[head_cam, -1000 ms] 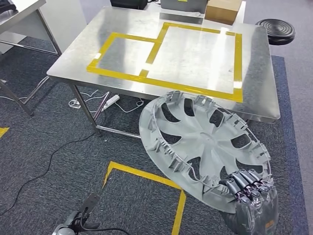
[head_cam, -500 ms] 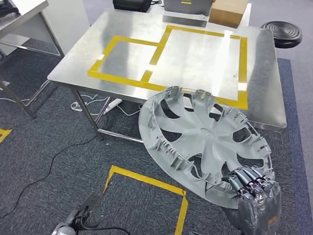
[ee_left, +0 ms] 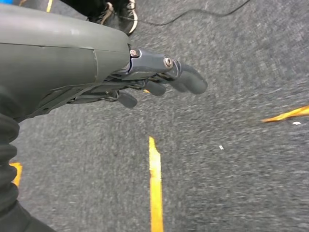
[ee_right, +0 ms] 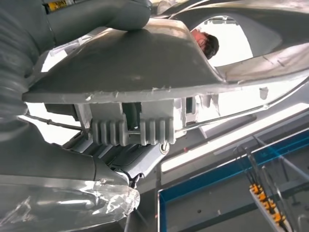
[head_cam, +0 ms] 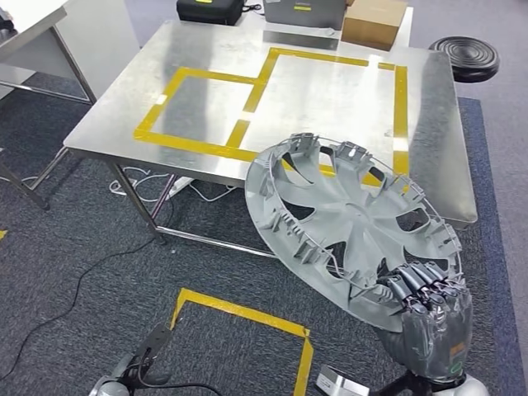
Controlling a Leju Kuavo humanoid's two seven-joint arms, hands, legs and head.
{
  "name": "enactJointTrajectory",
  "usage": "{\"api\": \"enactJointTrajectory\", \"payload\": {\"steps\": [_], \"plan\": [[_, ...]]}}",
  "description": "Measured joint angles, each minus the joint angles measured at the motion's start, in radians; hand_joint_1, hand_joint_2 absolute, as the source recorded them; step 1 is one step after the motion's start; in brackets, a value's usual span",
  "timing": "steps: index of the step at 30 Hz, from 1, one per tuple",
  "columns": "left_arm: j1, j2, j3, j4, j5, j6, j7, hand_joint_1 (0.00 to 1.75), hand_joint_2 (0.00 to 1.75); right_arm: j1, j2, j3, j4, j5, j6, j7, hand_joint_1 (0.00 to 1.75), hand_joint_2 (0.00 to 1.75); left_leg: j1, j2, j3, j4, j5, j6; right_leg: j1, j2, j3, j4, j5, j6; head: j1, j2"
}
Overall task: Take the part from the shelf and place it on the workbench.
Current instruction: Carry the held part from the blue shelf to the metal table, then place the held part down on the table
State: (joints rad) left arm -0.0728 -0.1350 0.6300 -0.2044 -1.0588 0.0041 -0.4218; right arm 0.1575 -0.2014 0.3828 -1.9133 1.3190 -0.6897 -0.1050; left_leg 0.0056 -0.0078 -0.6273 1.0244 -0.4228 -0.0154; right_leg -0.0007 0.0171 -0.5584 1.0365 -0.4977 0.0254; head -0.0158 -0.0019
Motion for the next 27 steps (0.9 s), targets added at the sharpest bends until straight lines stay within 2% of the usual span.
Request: {"api": "enactJointTrajectory", "payload": {"steps": [2,3,4,6,7,8,9,10,11,12,13,14,17,19,20,22,23,24,25,27], "plan": [[0.001,-0.001,0.000,0.000,0.000,0.000,0.000,0.00,1.75,-0.004,0.000,0.000,0.001,0.000,0.000,0.002,1.75,1.75,0.003,0.000,0.005,-0.007,-0.006,0.011,0.000,-0.002,0.003,-0.003,-0.006,0.011,0.001,0.000],[0.001,-0.001,0.000,0.000,0.000,0.000,0.000,0.00,1.75,-0.006,0.000,0.000,0.001,0.000,0.000,0.003,1.75,1.75,0.006,0.000,0.009,-0.010,-0.008,0.017,0.000,-0.004,-0.003,0.013,-0.016,0.016,0.004,0.000],[0.001,0.000,0.000,0.000,0.000,0.000,0.000,0.00,1.75,-0.008,0.000,-0.001,0.002,0.000,0.000,0.004,1.75,1.75,0.009,-0.001,0.015,-0.012,-0.011,0.023,-0.001,-0.006,-0.023,0.052,-0.034,0.021,0.007,0.000],[0.001,0.000,0.001,0.000,0.000,0.000,0.000,0.00,1.75,-0.013,0.000,-0.001,0.003,0.000,0.000,0.004,1.75,1.75,0.010,-0.001,0.024,-0.013,-0.021,0.030,-0.002,-0.007,-0.098,0.181,-0.083,0.026,0.013,0.000],[0.001,0.000,0.001,0.000,0.000,0.000,0.000,0.00,1.75,-0.015,0.000,-0.001,0.005,0.000,0.000,0.004,1.75,1.75,0.009,-0.001,0.029,-0.013,-0.027,0.031,-0.003,-0.007,-0.138,0.244,-0.098,0.028,0.013,0.000],[0.003,0.000,0.001,0.000,0.000,0.000,0.000,0.00,1.75,-0.016,0.000,-0.001,0.006,0.000,0.000,0.004,1.75,1.75,0.009,-0.001,0.037,-0.012,-0.034,0.031,-0.003,-0.008,-0.167,0.279,-0.095,0.030,0.014,0.000],[0.004,0.000,0.001,0.000,0.000,-0.001,0.000,0.00,1.75,-0.017,0.000,-0.001,0.008,0.000,0.000,0.004,1.75,1.75,0.010,-0.002,0.048,-0.012,-0.042,0.030,-0.003,-0.008,-0.177,0.276,-0.070,0.031,0.014,0.000],[0.004,0.000,0.001,0.000,0.000,-0.001,0.000,0.00,1.75,-0.017,0.000,-0.001,0.009,-0.001,0.000,0.004,1.75,1.75,0.010,-0.003,0.061,-0.012,-0.051,0.028,-0.004,-0.008,-0.169,0.234,-0.025,0.031,0.014,0.000],[0.004,0.000,0.001,0.000,-0.001,-0.001,0.000,0.00,1.75,-0.018,0.000,-0.001,0.010,-0.001,0.000,0.004,1.75,1.75,0.011,-0.004,0.076,-0.012,-0.061,0.025,-0.005,-0.010,-0.147,0.167,0.027,0.031,0.014,0.000],[0.004,0.000,0.001,0.000,-0.001,-0.001,0.000,0.00,1.75,-0.019,0.000,-0.001,0.011,-0.001,0.000,0.004,1.75,1.75,0.010,-0.005,0.088,-0.012,-0.071,0.021,-0.004,-0.010,-0.122,0.107,0.063,0.031,0.015,0.000],[0.003,0.000,0.000,0.000,-0.001,-0.001,0.000,0.00,1.75,-0.021,0.000,-0.001,0.012,-0.001,0.000,0.004,1.75,1.75,0.009,-0.006,0.096,-0.011,-0.079,0.015,-0.003,-0.011,-0.098,0.055,0.079,0.028,0.015,0.000],[0.003,0.000,0.000,0.000,-0.001,-0.002,0.000,0.00,1.75,-0.023,0.000,-0.001,0.013,-0.001,0.000,0.004,1.75,1.75,0.007,-0.006,0.100,-0.012,-0.083,0.010,-0.002,-0.010,-0.084,0.030,0.078,0.024,0.013,0.000],[0.000,0.000,0.000,0.000,-0.002,-0.003,0.000,0.00,1.75,-0.027,0.001,-0.002,0.014,0.000,0.000,0.004,1.75,1.75,0.007,-0.005,0.105,-0.017,-0.091,-0.004,-0.001,-0.006,-0.069,0.015,0.057,0.002,0.005,0.000],[-0.004,-0.001,0.000,0.000,-0.002,-0.002,0.000,0.00,1.75,-0.029,0.001,-0.004,0.015,0.000,0.000,0.006,1.75,1.75,0.006,-0.003,0.089,0.023,-0.111,-0.014,-0.006,-0.008,-0.054,0.007,0.049,-0.012,0.000,0.000],[-0.004,-0.001,-0.001,0.000,-0.002,-0.002,0.000,0.00,1.75,-0.033,0.001,-0.006,0.015,0.000,0.000,0.007,1.75,1.75,0.006,-0.003,0.060,0.074,-0.130,-0.017,-0.007,-0.009,-0.048,0.004,0.046,-0.018,-0.003,0.000],[-0.004,-0.001,-0.001,0.000,-0.003,-0.002,0.000,0.00,1.75,-0.040,0.001,-0.007,0.016,0.000,0.000,0.007,1.75,1.75,0.006,-0.002,-0.030,0.209,-0.167,-0.021,-0.008,-0.008,-0.039,0.003,0.037,-0.025,-0.007,0.000],[-0.002,0.000,-0.001,0.000,-0.003,-0.003,0.001,0.00,1.75,-0.042,0.001,-0.007,0.017,0.000,0.000,0.008,1.75,1.75,0.006,-0.002,-0.068,0.255,-0.167,-0.021,-0.008,-0.006,-0.034,0.003,0.031,-0.027,-0.007,0.000],[-0.001,0.000,-0.001,0.000,-0.004,-0.003,0.001,0.00,1.75,-0.042,0.001,-0.008,0.019,0.000,0.000,0.010,1.75,1.75,0.006,-0.002,-0.090,0.267,-0.146,-0.021,-0.008,-0.005,-0.027,0.003,0.025,-0.026,-0.008,0.000],[-0.001,0.000,-0.001,0.000,-0.005,-0.003,0.001,0.00,1.75,-0.043,0.001,-0.010,0.023,0.000,0.000,0.011,1.75,1.75,0.006,-0.002,-0.093,0.240,-0.104,-0.019,-0.008,-0.004,-0.017,0.003,0.018,-0.024,-0.008,0.000],[-0.001,0.001,-0.002,0.000,-0.007,-0.003,0.001,0.00,1.75,-0.049,0.001,-0.016,0.031,0.000,0.000,0.013,1.75,1.75,0.005,-0.002,-0.065,0.128,-0.005,-0.014,-0.007,-0.003,-0.001,0.003,0.002,-0.017,-0.008,0.000]]}}
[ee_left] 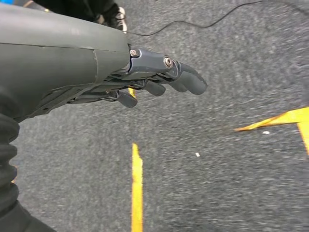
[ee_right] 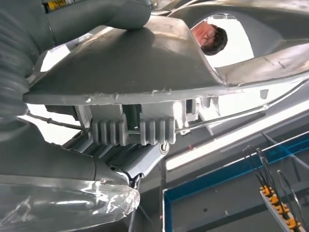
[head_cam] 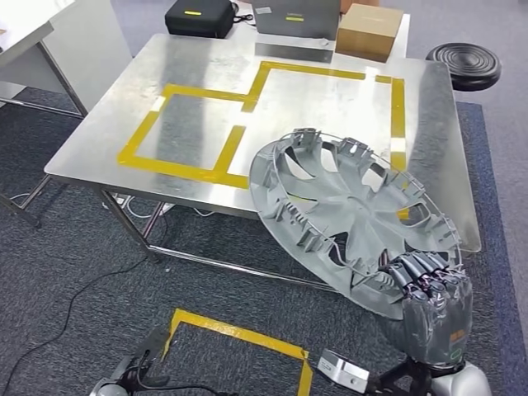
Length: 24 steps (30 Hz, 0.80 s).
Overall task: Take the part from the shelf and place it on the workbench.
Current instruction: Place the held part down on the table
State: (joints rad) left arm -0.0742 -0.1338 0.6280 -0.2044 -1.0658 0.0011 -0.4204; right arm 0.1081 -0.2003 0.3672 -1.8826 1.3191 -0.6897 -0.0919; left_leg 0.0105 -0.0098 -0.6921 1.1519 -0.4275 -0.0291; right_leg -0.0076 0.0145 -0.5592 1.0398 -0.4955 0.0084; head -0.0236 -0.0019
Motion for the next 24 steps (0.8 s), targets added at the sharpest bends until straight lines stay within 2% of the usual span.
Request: {"api": "enactJointTrajectory", "payload": {"steps": [1,2,5,7,8,10,11,12,13,14,15,16,17,18,21,22,23,24], "plan": [[-0.001,0.000,-0.001,0.000,-0.001,0.000,0.000,0.00,1.75,-0.006,0.000,-0.003,0.004,0.000,0.000,0.000,1.75,1.75,-0.001,0.000,0.020,-0.056,0.025,0.003,0.002,0.001,0.005,0.001,-0.008,0.005,0.000,0.000],[-0.001,0.000,-0.002,0.000,-0.001,-0.001,0.000,0.00,1.75,-0.011,0.000,-0.006,0.006,0.000,0.000,0.000,1.75,1.75,-0.001,0.000,0.032,-0.093,0.031,0.007,0.004,0.002,0.006,0.001,-0.013,0.011,0.001,0.000],[-0.001,0.000,-0.003,0.000,-0.002,-0.002,0.000,0.00,1.75,-0.021,0.000,-0.011,0.011,0.000,0.000,0.001,1.75,1.75,-0.001,-0.001,0.044,-0.125,0.009,0.022,0.005,0.001,0.006,-0.007,-0.018,0.028,0.001,0.000],[0.000,0.001,-0.003,0.000,-0.002,-0.002,0.000,0.00,1.75,-0.023,0.000,-0.014,0.014,0.000,0.000,0.001,1.75,1.75,0.003,-0.002,0.056,-0.132,0.002,0.033,0.005,-0.003,-0.006,0.024,-0.039,0.037,0.006,0.000],[0.000,0.001,-0.003,0.000,-0.002,-0.002,0.000,0.00,1.75,-0.024,0.000,-0.015,0.016,0.000,0.000,0.001,1.75,1.75,0.004,-0.002,0.064,-0.134,-0.003,0.039,0.005,-0.004,-0.030,0.071,-0.059,0.040,0.009,0.000],[0.001,0.002,-0.003,0.000,-0.002,-0.002,0.000,0.00,1.75,-0.025,0.000,-0.016,0.020,0.000,0.000,0.001,1.75,1.75,0.003,-0.003,0.076,-0.135,-0.014,0.046,0.005,-0.005,-0.108,0.208,-0.104,0.042,0.014,0.000],[0.003,0.001,-0.003,0.000,-0.002,-0.002,0.000,0.00,1.75,-0.025,0.000,-0.016,0.022,0.000,0.000,0.001,1.75,1.75,0.003,-0.003,0.083,-0.135,-0.021,0.047,0.005,-0.005,-0.146,0.260,-0.110,0.043,0.014,0.000],[0.005,0.002,-0.003,0.000,-0.002,-0.002,0.000,0.00,1.75,-0.025,0.000,-0.017,0.024,0.000,0.000,0.001,1.75,1.75,0.003,-0.003,0.092,-0.135,-0.029,0.047,0.005,-0.005,-0.170,0.281,-0.096,0.044,0.014,0.000],[0.007,0.002,-0.003,0.000,-0.002,-0.002,0.000,0.00,1.75,-0.025,0.000,-0.017,0.026,0.000,0.000,0.002,1.75,1.75,0.003,-0.004,0.104,-0.135,-0.037,0.046,0.005,-0.006,-0.174,0.262,-0.060,0.045,0.014,0.000],[0.007,0.001,-0.003,0.000,-0.002,-0.002,0.000,0.00,1.75,-0.024,0.000,-0.017,0.028,0.000,0.000,0.002,1.75,1.75,0.003,-0.005,0.118,-0.135,-0.046,0.044,0.004,-0.006,-0.161,0.208,-0.008,0.045,0.015,0.000],[0.006,0.001,-0.003,0.000,-0.002,-0.002,0.000,0.00,1.75,-0.024,0.000,-0.017,0.029,0.000,0.000,0.003,1.75,1.75,0.003,-0.006,0.130,-0.135,-0.055,0.041,0.004,-0.007,-0.140,0.145,0.039,0.045,0.015,0.000],[0.005,0.001,-0.003,0.000,-0.002,-0.002,0.000,0.00,1.75,-0.026,0.000,-0.018,0.030,0.000,0.000,0.003,1.75,1.75,0.002,-0.007,0.139,-0.135,-0.063,0.036,0.005,-0.007,-0.116,0.087,0.069,0.044,0.016,0.000],[0.004,0.002,-0.003,0.000,-0.002,-0.002,0.000,0.00,1.75,-0.028,0.000,-0.018,0.031,0.000,0.000,0.004,1.75,1.75,0.001,-0.007,0.144,-0.134,-0.069,0.031,0.006,-0.007,-0.096,0.046,0.078,0.040,0.016,0.000],[0.003,0.002,-0.003,0.000,-0.003,-0.002,0.000,0.00,1.75,-0.031,0.001,-0.019,0.032,0.000,0.000,0.004,1.75,1.75,0.000,-0.007,0.144,-0.136,-0.073,0.026,0.008,-0.006,-0.086,0.027,0.071,0.035,0.014,0.000],[-0.002,0.002,-0.004,0.000,-0.003,-0.003,0.001,0.00,1.75,-0.036,0.001,-0.024,0.035,0.000,0.000,0.008,1.75,1.75,-0.002,-0.002,0.144,-0.130,-0.078,0.008,0.008,-0.003,-0.070,0.006,0.052,0.013,0.007,0.000],[-0.004,0.002,-0.005,0.000,-0.003,-0.003,0.001,0.00,1.75,-0.038,0.001,-0.028,0.037,0.001,0.000,0.010,1.75,1.75,-0.003,0.000,0.134,-0.109,-0.087,0.003,0.005,-0.004,-0.062,0.001,0.049,0.006,0.005,0.000],[-0.006,0.002,-0.005,0.000,-0.004,-0.003,0.001,0.00,1.75,-0.042,0.001,-0.030,0.039,0.002,0.000,0.011,1.75,1.75,-0.003,0.001,0.110,-0.066,-0.103,-0.002,0.002,-0.005,-0.053,-0.004,0.046,-0.001,0.003,0.000],[-0.007,0.001,-0.005,0.000,-0.004,-0.003,0.001,0.00,1.75,-0.047,0.001,-0.032,0.042,0.004,0.000,0.012,1.75,1.75,-0.003,0.002,0.073,-0.010,-0.123,-0.005,0.002,-0.006,-0.046,-0.006,0.041,-0.006,0.001,0.000]]}}
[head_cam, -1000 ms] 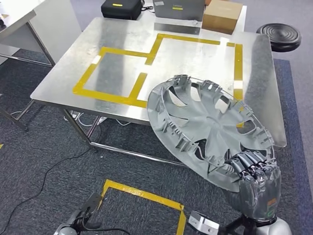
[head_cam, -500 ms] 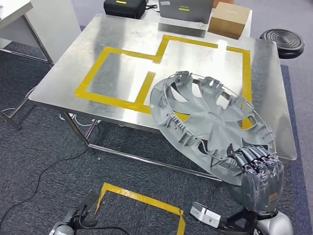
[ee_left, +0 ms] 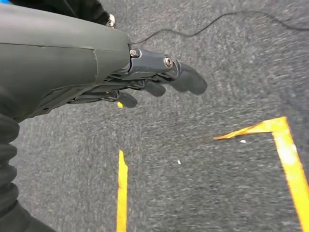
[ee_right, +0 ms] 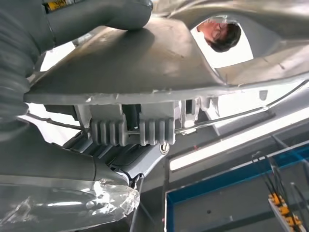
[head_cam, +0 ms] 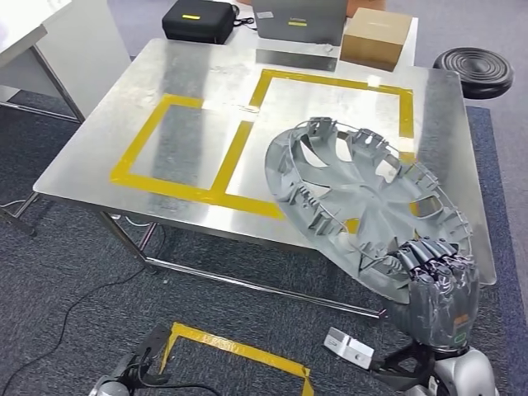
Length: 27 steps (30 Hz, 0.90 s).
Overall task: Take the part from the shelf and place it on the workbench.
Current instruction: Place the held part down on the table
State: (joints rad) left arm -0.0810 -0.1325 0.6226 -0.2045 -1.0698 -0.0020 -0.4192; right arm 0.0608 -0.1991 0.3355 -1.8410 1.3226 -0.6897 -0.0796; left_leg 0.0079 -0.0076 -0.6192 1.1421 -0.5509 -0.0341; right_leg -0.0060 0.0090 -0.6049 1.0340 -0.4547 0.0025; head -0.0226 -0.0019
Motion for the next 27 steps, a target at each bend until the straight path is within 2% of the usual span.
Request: {"api": "enactJointTrajectory", "payload": {"steps": [2,3,4,6,7,8,9,12,13,14,15,17,18,19,20,21,22,23,24,27], "plan": [[0.000,0.000,-0.001,0.000,-0.001,0.000,0.000,0.00,1.75,-0.008,0.000,-0.002,0.005,0.001,0.000,0.003,1.75,1.75,0.001,0.000,-0.082,0.116,-0.030,-0.004,-0.001,0.001,0.012,-0.001,-0.011,-0.005,-0.002,0.000],[0.001,0.000,-0.001,0.000,-0.001,-0.001,0.001,0.00,1.75,-0.009,0.000,-0.003,0.008,0.001,0.000,0.005,1.75,1.75,0.002,0.000,-0.109,0.142,-0.020,-0.005,-0.001,0.002,0.020,0.000,-0.018,-0.005,-0.002,0.000],[0.001,0.000,-0.001,0.000,-0.001,-0.001,0.001,0.00,1.75,-0.010,0.000,-0.004,0.012,0.001,0.001,0.006,1.75,1.75,0.002,0.000,-0.119,0.134,0.010,-0.004,-0.001,0.003,0.029,0.000,-0.025,-0.004,-0.002,0.000],[0.001,0.001,-0.001,0.000,-0.001,-0.001,0.002,0.00,1.75,-0.011,0.000,-0.007,0.019,0.001,0.001,0.008,1.75,1.75,0.002,0.001,-0.094,0.028,0.108,-0.001,-0.002,0.004,0.051,-0.001,-0.043,0.003,-0.002,0.000],[0.001,0.001,-0.002,0.000,-0.001,-0.001,0.002,0.00,1.75,-0.013,0.000,-0.008,0.023,0.001,0.001,0.008,1.75,1.75,0.001,0.002,-0.073,-0.030,0.143,0.002,-0.001,0.005,0.059,0.001,-0.053,0.009,-0.002,0.000],[0.000,0.001,-0.003,0.000,-0.001,-0.001,0.002,0.00,1.75,-0.015,0.000,-0.010,0.025,0.002,0.001,0.008,1.75,1.75,0.000,0.002,-0.056,-0.076,0.158,0.006,0.001,0.005,0.063,0.001,-0.060,0.014,-0.003,0.000],[0.000,0.001,-0.005,0.000,-0.001,-0.001,0.002,0.00,1.75,-0.018,0.000,-0.012,0.026,0.002,0.001,0.008,1.75,1.75,-0.001,0.002,-0.046,-0.101,0.158,0.011,0.003,0.006,0.064,0.000,-0.065,0.020,-0.002,0.000],[0.001,0.000,-0.009,0.000,-0.001,-0.002,0.003,0.00,1.75,-0.023,0.000,-0.017,0.031,0.002,0.001,0.009,1.75,1.75,0.001,0.000,-0.034,-0.117,0.137,0.030,0.004,0.004,0.071,-0.008,-0.074,0.036,-0.002,0.000],[0.001,0.001,-0.010,0.000,-0.001,-0.002,0.003,0.00,1.75,-0.024,0.000,-0.017,0.033,0.002,0.001,0.009,1.75,1.75,0.003,-0.001,-0.028,-0.119,0.133,0.037,0.004,0.002,0.066,0.006,-0.084,0.040,0.001,0.000],[0.000,0.001,-0.011,0.000,-0.001,-0.002,0.003,0.00,1.75,-0.026,0.000,-0.018,0.034,0.002,0.001,0.009,1.75,1.75,0.005,-0.001,-0.022,-0.121,0.128,0.044,0.004,0.001,0.048,0.041,-0.102,0.043,0.004,0.000],[0.001,0.001,-0.011,0.000,-0.001,-0.002,0.003,0.00,1.75,-0.028,0.000,-0.018,0.036,0.002,0.002,0.010,1.75,1.75,0.005,-0.002,-0.015,-0.122,0.122,0.049,0.004,0.000,0.017,0.099,-0.125,0.044,0.007,0.000],[0.004,0.001,-0.013,0.000,-0.001,-0.003,0.003,0.00,1.75,-0.030,0.000,-0.019,0.041,0.002,0.002,0.010,1.75,1.75,0.003,-0.002,-0.002,-0.122,0.109,0.053,0.004,0.000,-0.066,0.234,-0.165,0.045,0.010,0.000],[0.007,0.001,-0.014,0.000,-0.001,-0.003,0.003,0.00,1.75,-0.030,0.001,-0.019,0.044,0.002,0.003,0.011,1.75,1.75,0.002,-0.003,0.007,-0.122,0.102,0.053,0.004,0.000,-0.098,0.274,-0.161,0.045,0.010,0.000],[0.008,0.000,-0.015,0.000,-0.001,-0.003,0.003,0.00,1.75,-0.030,0.001,-0.019,0.046,0.002,0.003,0.011,1.75,1.75,0.002,-0.004,0.017,-0.122,0.094,0.053,0.004,0.000,-0.113,0.276,-0.135,0.046,0.010,0.000],[0.009,0.000,-0.015,0.000,-0.001,-0.003,0.003,0.00,1.75,-0.030,0.001,-0.019,0.048,0.002,0.003,0.012,1.75,1.75,0.002,-0.005,0.030,-0.122,0.086,0.052,0.004,-0.001,-0.109,0.239,-0.089,0.046,0.010,0.000],[0.008,0.000,-0.015,0.000,-0.001,-0.003,0.003,0.00,1.75,-0.030,0.001,-0.019,0.050,0.002,0.003,0.013,1.75,1.75,0.002,-0.007,0.044,-0.122,0.077,0.050,0.004,-0.001,-0.092,0.174,-0.035,0.046,0.010,0.000],[0.007,0.000,-0.016,0.000,-0.001,-0.003,0.003,0.00,1.75,-0.032,0.001,-0.019,0.051,0.002,0.004,0.014,1.75,1.75,0.001,-0.008,0.055,-0.123,0.069,0.046,0.005,-0.001,-0.070,0.116,0.003,0.045,0.010,0.000],[0.005,0.000,-0.016,0.000,-0.001,-0.003,0.003,0.00,1.75,-0.034,0.001,-0.020,0.052,0.001,0.005,0.015,1.75,1.75,0.000,-0.008,0.063,-0.123,0.062,0.042,0.007,-0.002,-0.046,0.063,0.022,0.042,0.011,0.000],[0.004,0.000,-0.016,0.000,-0.001,-0.002,0.003,0.00,1.75,-0.038,0.001,-0.020,0.054,0.001,0.006,0.016,1.75,1.75,-0.001,-0.008,0.066,-0.124,0.058,0.037,0.009,-0.001,-0.030,0.032,0.024,0.038,0.010,0.000],[0.001,-0.001,-0.017,0.000,0.000,-0.001,0.003,0.00,1.75,-0.044,0.001,-0.023,0.059,0.001,0.011,0.019,1.75,1.75,0.000,-0.006,0.066,-0.130,0.053,0.021,0.010,0.003,-0.012,0.008,0.004,0.020,0.006,0.000]]}}
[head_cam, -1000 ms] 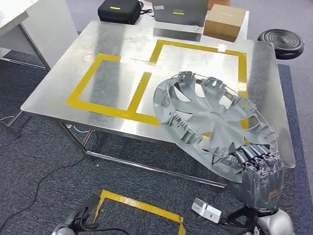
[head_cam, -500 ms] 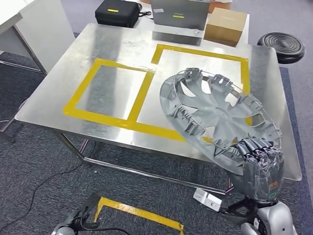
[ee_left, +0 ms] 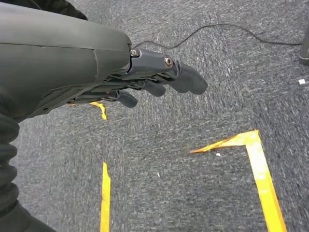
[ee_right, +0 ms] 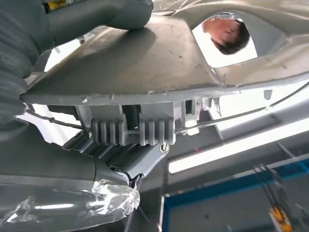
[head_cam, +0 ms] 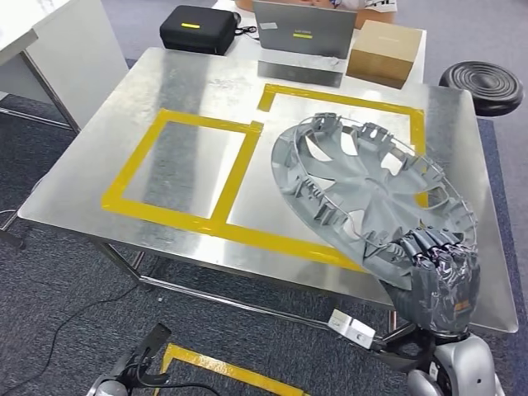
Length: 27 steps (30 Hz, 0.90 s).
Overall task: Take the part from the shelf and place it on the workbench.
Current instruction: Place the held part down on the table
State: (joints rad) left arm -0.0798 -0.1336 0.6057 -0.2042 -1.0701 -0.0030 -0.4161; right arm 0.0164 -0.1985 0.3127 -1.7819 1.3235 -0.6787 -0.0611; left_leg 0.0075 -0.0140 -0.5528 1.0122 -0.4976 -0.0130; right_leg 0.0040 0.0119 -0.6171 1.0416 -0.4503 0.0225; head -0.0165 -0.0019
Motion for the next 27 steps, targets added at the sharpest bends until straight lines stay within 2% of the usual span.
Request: {"api": "enactJointTrajectory", "payload": {"steps": [2,3,5,6,7,8,10,11,12,13,15,17,18,20,21,22,23,25,26,27], "plan": [[-0.003,0.000,0.000,0.000,0.001,0.001,0.000,0.00,1.75,0.000,0.000,-0.003,0.003,0.000,0.004,0.003,1.75,1.75,0.000,0.002,-0.017,0.038,-0.018,-0.011,-0.006,-0.001,0.013,-0.011,-0.004,-0.011,-0.002,0.000],[-0.004,0.000,0.000,0.000,0.001,0.001,0.000,0.00,1.75,-0.002,0.000,-0.004,0.005,0.000,0.005,0.004,1.75,1.75,0.000,0.003,-0.043,0.086,-0.037,-0.016,-0.008,-0.002,0.020,-0.015,-0.008,-0.017,-0.004,0.000],[-0.004,-0.001,-0.001,0.000,0.001,0.001,0.000,0.00,1.75,-0.005,0.000,-0.004,0.009,0.000,0.008,0.004,1.75,1.75,0.002,0.003,-0.124,0.216,-0.078,-0.023,-0.010,-0.003,0.030,-0.016,-0.017,-0.023,-0.005,0.000],[-0.003,-0.001,-0.001,0.000,0.001,0.001,0.000,0.00,1.75,-0.006,0.000,-0.004,0.012,0.000,0.009,0.004,1.75,1.75,0.003,0.003,-0.158,0.261,-0.081,-0.025,-0.010,-0.002,0.036,-0.016,-0.023,-0.024,-0.005,0.000],[-0.002,-0.001,-0.001,0.000,0.001,0.001,0.001,0.00,1.75,-0.005,0.000,-0.004,0.016,0.000,0.010,0.004,1.75,1.75,0.003,0.003,-0.178,0.274,-0.063,-0.025,-0.011,-0.001,0.046,-0.016,-0.030,-0.023,-0.005,0.000],[-0.002,0.000,-0.001,0.000,0.002,0.001,0.001,0.00,1.75,-0.004,0.000,-0.004,0.019,0.000,0.011,0.004,1.75,1.75,0.003,0.003,-0.179,0.248,-0.024,-0.024,-0.012,0.000,0.057,-0.016,-0.038,-0.021,-0.005,0.000],[-0.001,0.001,-0.001,0.000,0.002,0.001,0.001,0.00,1.75,-0.004,0.000,-0.004,0.024,0.000,0.012,0.004,1.75,1.75,0.003,0.004,-0.144,0.133,0.071,-0.022,-0.014,0.001,0.078,-0.016,-0.058,-0.012,-0.005,0.000],[-0.001,0.001,-0.001,0.000,0.002,0.001,0.001,0.00,1.75,-0.006,0.000,-0.004,0.025,0.000,0.012,0.004,1.75,1.75,0.002,0.005,-0.121,0.075,0.095,-0.019,-0.012,0.002,0.087,-0.015,-0.067,-0.006,-0.006,0.000],[-0.002,0.001,-0.001,0.000,0.002,0.001,0.001,0.00,1.75,-0.008,0.000,-0.005,0.025,0.000,0.012,0.004,1.75,1.75,0.002,0.006,-0.106,0.040,0.102,-0.015,-0.011,0.003,0.089,-0.016,-0.074,0.000,-0.006,0.000],[-0.002,0.000,-0.001,0.000,0.002,0.002,0.002,0.00,1.75,-0.010,0.000,-0.005,0.025,0.000,0.012,0.004,1.75,1.75,0.000,0.006,-0.097,0.023,0.094,-0.010,-0.009,0.004,0.091,-0.018,-0.079,0.006,-0.005,0.000],[-0.004,-0.001,-0.001,0.000,0.002,0.007,0.005,0.00,1.75,-0.013,0.000,-0.005,0.025,0.000,0.013,0.005,1.75,1.75,0.001,0.005,-0.090,0.014,0.081,0.004,-0.008,0.003,0.099,-0.026,-0.084,0.016,-0.004,0.000],[-0.004,-0.002,0.000,0.000,0.003,0.019,0.013,0.00,1.75,-0.014,0.000,-0.005,0.025,0.000,0.014,0.006,1.75,1.75,0.005,0.004,-0.080,0.009,0.075,0.016,-0.008,-0.001,0.092,0.004,-0.104,0.025,0.002,0.000],[-0.005,-0.003,0.000,0.000,0.004,0.025,0.019,0.00,1.75,-0.015,0.001,-0.005,0.025,0.001,0.015,0.006,1.75,1.75,0.006,0.004,-0.074,0.007,0.072,0.022,-0.008,-0.003,0.068,0.052,-0.126,0.029,0.005,0.000],[-0.004,-0.004,0.000,0.000,0.008,0.031,0.028,0.00,1.75,-0.016,0.001,-0.005,0.027,0.002,0.016,0.008,1.75,1.75,0.005,0.004,-0.068,0.007,0.064,0.029,-0.008,-0.004,-0.015,0.196,-0.175,0.031,0.010,0.000],[-0.003,-0.006,0.000,0.000,0.009,0.031,0.031,0.00,1.75,-0.016,0.001,-0.005,0.028,0.002,0.018,0.009,1.75,1.75,0.005,0.003,-0.064,0.007,0.060,0.030,-0.008,-0.004,-0.058,0.254,-0.184,0.031,0.010,0.000],[-0.002,-0.006,0.000,0.000,0.009,0.031,0.032,0.00,1.75,-0.016,0.001,-0.004,0.031,0.002,0.021,0.009,1.75,1.75,0.004,0.002,-0.058,0.007,0.055,0.031,-0.008,-0.004,-0.087,0.279,-0.172,0.031,0.011,0.000],[-0.002,-0.007,0.000,0.000,0.009,0.031,0.032,0.00,1.75,-0.016,0.001,-0.004,0.034,0.002,0.024,0.010,1.75,1.75,0.004,0.001,-0.051,0.007,0.049,0.030,-0.008,-0.004,-0.096,0.265,-0.138,0.030,0.011,0.000],[-0.003,-0.008,0.000,0.000,0.009,0.030,0.032,0.00,1.75,-0.016,0.001,-0.004,0.038,0.002,0.027,0.011,1.75,1.75,0.004,-0.002,-0.031,0.007,0.037,0.027,-0.008,-0.004,-0.069,0.144,-0.035,0.025,0.011,0.000],[-0.004,-0.008,0.000,0.000,0.008,0.030,0.032,0.00,1.75,-0.017,0.001,-0.004,0.039,0.002,0.027,0.011,1.75,1.75,0.003,-0.003,-0.024,0.008,0.031,0.023,-0.006,-0.004,-0.045,0.082,0.001,0.022,0.011,0.000],[-0.005,-0.008,0.000,0.000,0.008,0.028,0.031,0.00,1.75,-0.021,0.001,-0.004,0.040,0.002,0.028,0.011,1.75,1.75,0.001,-0.004,-0.020,0.008,0.026,0.019,-0.005,-0.004,-0.026,0.036,0.019,0.018,0.011,0.000]]}}
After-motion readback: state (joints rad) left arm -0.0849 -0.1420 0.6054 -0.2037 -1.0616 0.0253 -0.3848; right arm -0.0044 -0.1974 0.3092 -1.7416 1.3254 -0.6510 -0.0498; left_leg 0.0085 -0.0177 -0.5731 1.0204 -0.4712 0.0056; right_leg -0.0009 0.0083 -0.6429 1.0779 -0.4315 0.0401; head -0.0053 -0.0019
